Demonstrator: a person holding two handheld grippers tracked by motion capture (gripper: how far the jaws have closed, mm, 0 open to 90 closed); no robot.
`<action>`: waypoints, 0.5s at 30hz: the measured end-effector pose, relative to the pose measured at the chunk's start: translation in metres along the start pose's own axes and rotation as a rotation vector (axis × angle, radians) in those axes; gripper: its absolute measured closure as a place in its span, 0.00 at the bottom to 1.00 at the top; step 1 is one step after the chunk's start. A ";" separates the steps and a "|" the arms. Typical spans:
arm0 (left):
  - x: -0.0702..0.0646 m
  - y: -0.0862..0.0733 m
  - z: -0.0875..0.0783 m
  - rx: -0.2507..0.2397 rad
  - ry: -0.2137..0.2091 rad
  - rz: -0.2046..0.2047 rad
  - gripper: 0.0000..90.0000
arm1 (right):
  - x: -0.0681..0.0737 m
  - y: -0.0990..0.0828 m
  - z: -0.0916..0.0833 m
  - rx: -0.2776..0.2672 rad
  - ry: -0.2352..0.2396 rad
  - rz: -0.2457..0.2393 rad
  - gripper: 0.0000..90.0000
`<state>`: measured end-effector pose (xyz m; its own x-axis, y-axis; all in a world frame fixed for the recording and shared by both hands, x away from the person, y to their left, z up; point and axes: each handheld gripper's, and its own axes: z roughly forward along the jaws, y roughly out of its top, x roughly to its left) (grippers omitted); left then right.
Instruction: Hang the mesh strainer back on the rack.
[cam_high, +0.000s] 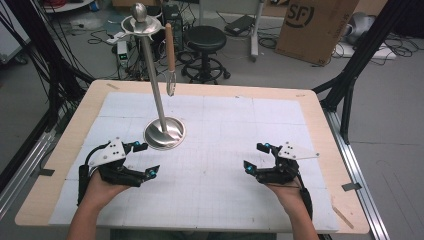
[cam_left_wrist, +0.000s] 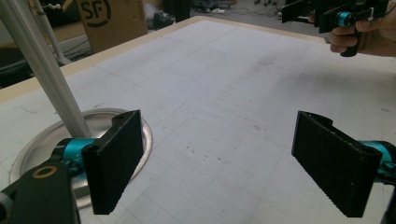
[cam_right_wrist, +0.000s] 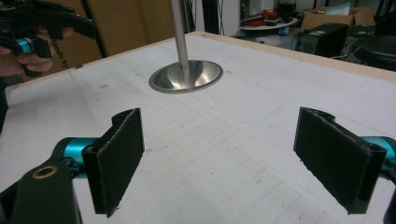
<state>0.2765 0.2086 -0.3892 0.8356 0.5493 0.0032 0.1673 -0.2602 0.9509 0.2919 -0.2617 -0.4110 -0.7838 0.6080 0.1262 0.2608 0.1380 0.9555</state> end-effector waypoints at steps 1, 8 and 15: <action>0.000 0.000 0.000 0.001 0.001 0.000 0.19 | 0.000 0.000 0.000 0.001 -0.001 0.000 0.17; 0.000 -0.002 0.001 0.008 -0.002 -0.001 0.19 | -0.001 -0.001 0.000 0.003 -0.001 0.012 0.17; 0.000 -0.003 0.001 0.005 0.002 -0.001 0.19 | -0.002 -0.001 0.000 0.000 -0.003 0.006 0.17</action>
<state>0.2760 0.2087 -0.3919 0.8342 0.5514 0.0029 0.1706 -0.2632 0.9495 0.2937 -0.2633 -0.4120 -0.7806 0.6110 0.1314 0.2656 0.1341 0.9547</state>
